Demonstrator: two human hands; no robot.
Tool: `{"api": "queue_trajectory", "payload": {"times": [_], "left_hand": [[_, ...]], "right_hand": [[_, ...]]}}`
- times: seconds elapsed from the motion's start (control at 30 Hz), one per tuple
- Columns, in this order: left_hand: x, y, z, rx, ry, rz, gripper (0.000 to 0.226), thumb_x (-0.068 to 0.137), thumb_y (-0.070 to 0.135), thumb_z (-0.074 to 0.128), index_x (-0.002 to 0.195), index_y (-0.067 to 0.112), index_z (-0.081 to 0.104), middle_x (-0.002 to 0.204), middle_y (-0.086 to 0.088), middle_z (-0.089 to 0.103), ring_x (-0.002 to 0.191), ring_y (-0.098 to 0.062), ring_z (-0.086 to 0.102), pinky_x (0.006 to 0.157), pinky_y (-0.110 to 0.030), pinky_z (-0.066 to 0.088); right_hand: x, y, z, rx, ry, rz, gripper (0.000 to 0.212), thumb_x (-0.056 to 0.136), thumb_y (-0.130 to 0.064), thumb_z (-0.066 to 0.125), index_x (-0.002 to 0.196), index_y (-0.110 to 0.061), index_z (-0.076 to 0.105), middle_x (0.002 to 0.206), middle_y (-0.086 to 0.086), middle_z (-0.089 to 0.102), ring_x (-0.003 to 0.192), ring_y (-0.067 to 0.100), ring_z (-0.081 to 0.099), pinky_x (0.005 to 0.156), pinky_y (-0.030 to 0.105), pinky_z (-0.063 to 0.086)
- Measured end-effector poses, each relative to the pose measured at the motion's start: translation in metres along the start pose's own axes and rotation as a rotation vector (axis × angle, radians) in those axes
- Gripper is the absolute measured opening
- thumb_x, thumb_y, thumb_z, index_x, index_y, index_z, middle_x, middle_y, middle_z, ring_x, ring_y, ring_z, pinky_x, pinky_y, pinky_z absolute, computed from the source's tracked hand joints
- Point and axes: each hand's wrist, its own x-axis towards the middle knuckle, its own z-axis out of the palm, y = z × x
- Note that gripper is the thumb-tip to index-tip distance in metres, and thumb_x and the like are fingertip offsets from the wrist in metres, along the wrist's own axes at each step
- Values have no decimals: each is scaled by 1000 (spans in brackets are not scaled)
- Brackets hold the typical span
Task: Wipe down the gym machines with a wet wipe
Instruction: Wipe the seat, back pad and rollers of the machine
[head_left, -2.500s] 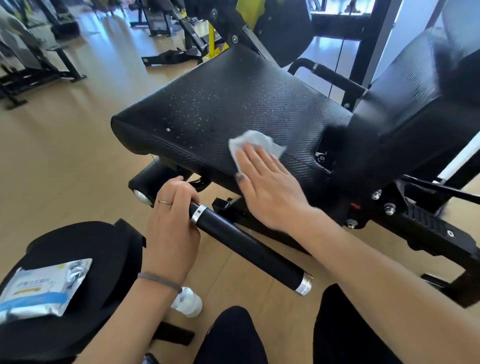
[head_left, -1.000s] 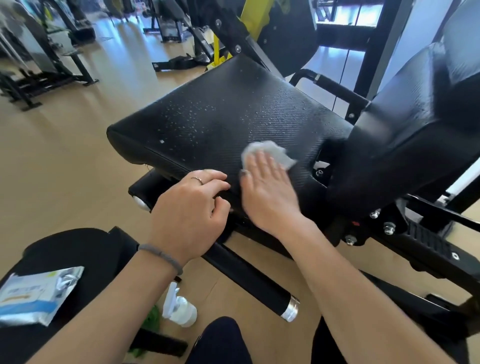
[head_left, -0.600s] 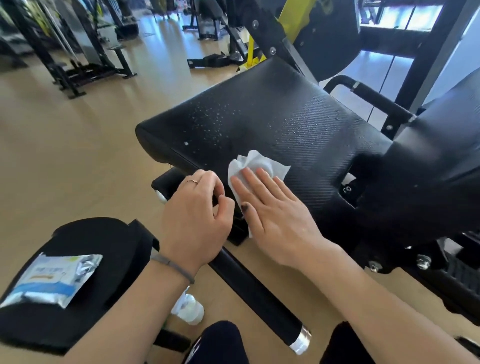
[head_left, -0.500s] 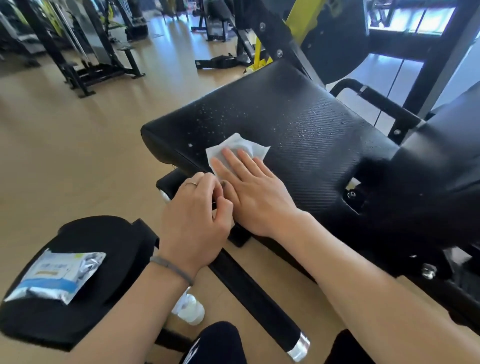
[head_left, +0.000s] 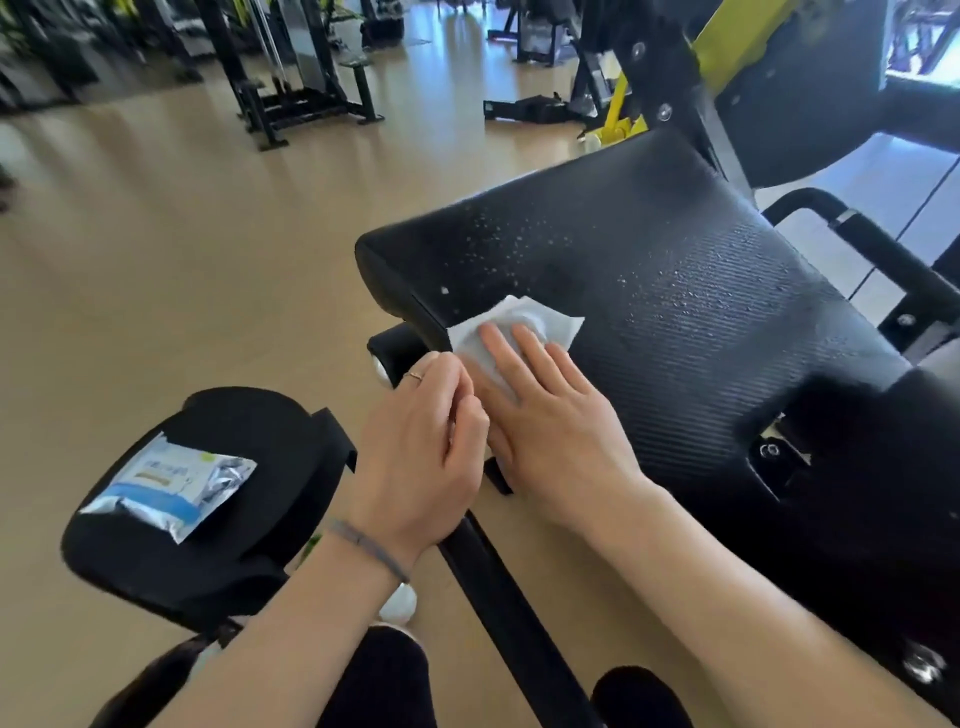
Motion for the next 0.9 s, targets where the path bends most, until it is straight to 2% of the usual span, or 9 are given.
{"api": "queue_trajectory", "payload": {"times": [0.1,0.17,0.27,0.37,0.5,0.57,0.63,0.73,0.9], "left_hand": [[-1,-3,-2,-84,9,-1,21,95,14,37,74,19,37,64,10,38,57,-14,40,52,-14,29],[-3,-4,-5,-141,51,-12,23,96,11,38,75,19,38,64,11,38,58,-13,40,53,-14,29],[3,-15,-7,-221,134,-150,15,99,14,42,84,14,45,73,1,51,68,-15,48,57,-24,38],[23,-39,-12,-226,198,-249,6,99,17,46,95,12,47,87,-5,55,81,-22,54,67,-31,44],[77,-67,-23,-369,186,-393,27,104,22,38,128,11,45,111,13,50,96,11,49,76,-5,37],[115,-90,-22,-473,58,-498,45,105,35,30,146,19,39,139,11,47,122,3,44,88,-8,35],[144,-111,-19,-487,-82,-560,48,97,46,29,129,23,57,137,-2,55,119,-18,50,84,-24,42],[159,-134,-16,-662,-142,-582,41,94,44,37,104,26,74,112,-2,72,112,-26,62,102,-42,48],[159,-153,-17,-945,-188,-658,59,101,45,23,123,15,68,121,-9,71,118,-22,64,109,-42,45]], "right_hand": [[46,-4,-13,-64,8,-92,67,101,-38,23,164,-21,7,171,7,-2,157,32,-5,127,48,10],[59,-4,-16,-76,-8,-123,67,100,-41,12,164,-22,4,171,5,-6,157,29,-10,128,46,6],[45,-6,-17,66,32,-82,69,100,-47,-6,163,-30,15,172,-2,-2,157,20,-12,129,41,2],[8,-4,-10,62,54,-26,60,106,-47,3,161,-35,23,171,-6,2,157,15,-7,129,38,2],[-22,4,-7,-62,45,-28,54,109,-43,14,160,-32,29,170,-4,13,158,20,9,127,43,18],[-7,2,-11,-104,50,-59,54,108,-41,18,159,-29,34,169,-1,20,157,23,15,126,44,23],[26,-4,-16,-154,62,-95,55,108,-39,20,157,-24,38,168,3,25,156,25,18,125,45,25],[95,-16,-20,-234,70,-156,61,105,-40,13,157,-19,37,169,5,21,156,29,15,124,47,23],[163,-36,-26,-451,35,-248,70,101,-41,2,159,-18,33,170,4,14,157,31,5,127,47,13]]}}
